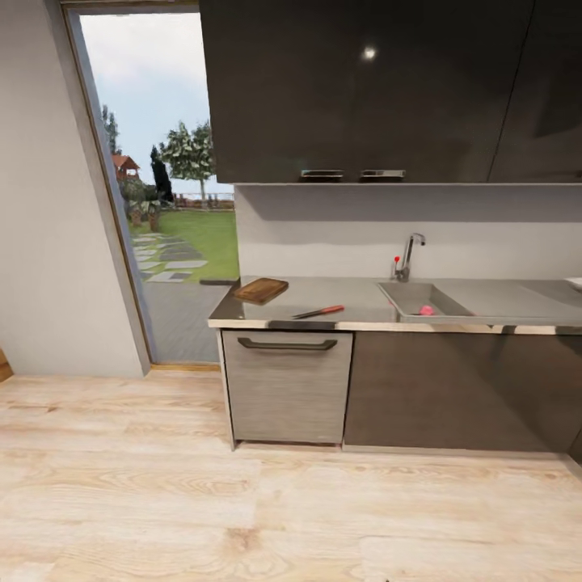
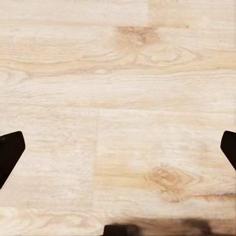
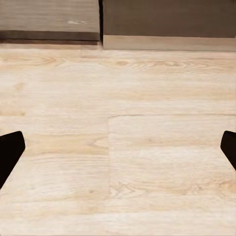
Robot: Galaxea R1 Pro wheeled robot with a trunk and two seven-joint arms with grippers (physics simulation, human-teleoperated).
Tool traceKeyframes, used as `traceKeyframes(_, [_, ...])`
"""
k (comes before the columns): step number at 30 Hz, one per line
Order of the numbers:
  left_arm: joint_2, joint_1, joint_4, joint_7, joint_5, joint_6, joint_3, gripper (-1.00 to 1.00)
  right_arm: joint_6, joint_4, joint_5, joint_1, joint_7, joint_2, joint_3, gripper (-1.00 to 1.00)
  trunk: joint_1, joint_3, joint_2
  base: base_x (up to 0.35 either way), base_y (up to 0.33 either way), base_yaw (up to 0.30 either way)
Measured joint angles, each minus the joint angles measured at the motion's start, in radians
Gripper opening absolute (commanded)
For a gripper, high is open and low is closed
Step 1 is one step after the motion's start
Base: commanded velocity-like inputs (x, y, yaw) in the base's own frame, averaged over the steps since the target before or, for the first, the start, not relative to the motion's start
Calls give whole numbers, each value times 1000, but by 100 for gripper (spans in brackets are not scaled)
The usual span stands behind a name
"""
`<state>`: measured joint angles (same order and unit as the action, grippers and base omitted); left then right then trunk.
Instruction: In the kitchen, take the Vidalia onion out of the sink, dice it on the chopping board with the paring knife, put the diced onion into the bowl on the countertop, then place both the paring knife and the chopping board into the sink.
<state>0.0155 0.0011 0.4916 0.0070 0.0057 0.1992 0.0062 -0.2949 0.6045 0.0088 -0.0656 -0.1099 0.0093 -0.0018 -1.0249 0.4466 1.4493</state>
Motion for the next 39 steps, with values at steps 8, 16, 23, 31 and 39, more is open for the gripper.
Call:
traceKeyframes(8, [3,0,0,1,0,0,-2,100,-2,-27,-1,-8,1,-3,0,100,0,0,0,38,83,0])
traceKeyframes(16, [7,0,0,0,0,0,0,100,-2,-33,0,-9,1,-4,0,100,0,0,0,33,121,0])
traceKeyframes(23, [9,0,1,0,0,0,0,100,-2,-35,0,-9,1,-4,0,100,0,0,0,78,267,0])
traceKeyframes(31, [9,0,0,0,0,0,0,100,-2,-37,0,-9,2,-4,0,100,0,0,0,80,276,0])
traceKeyframes(39, [9,-1,0,0,0,0,0,100,-2,-37,0,-9,3,-4,0,100,0,0,0,47,279,0])
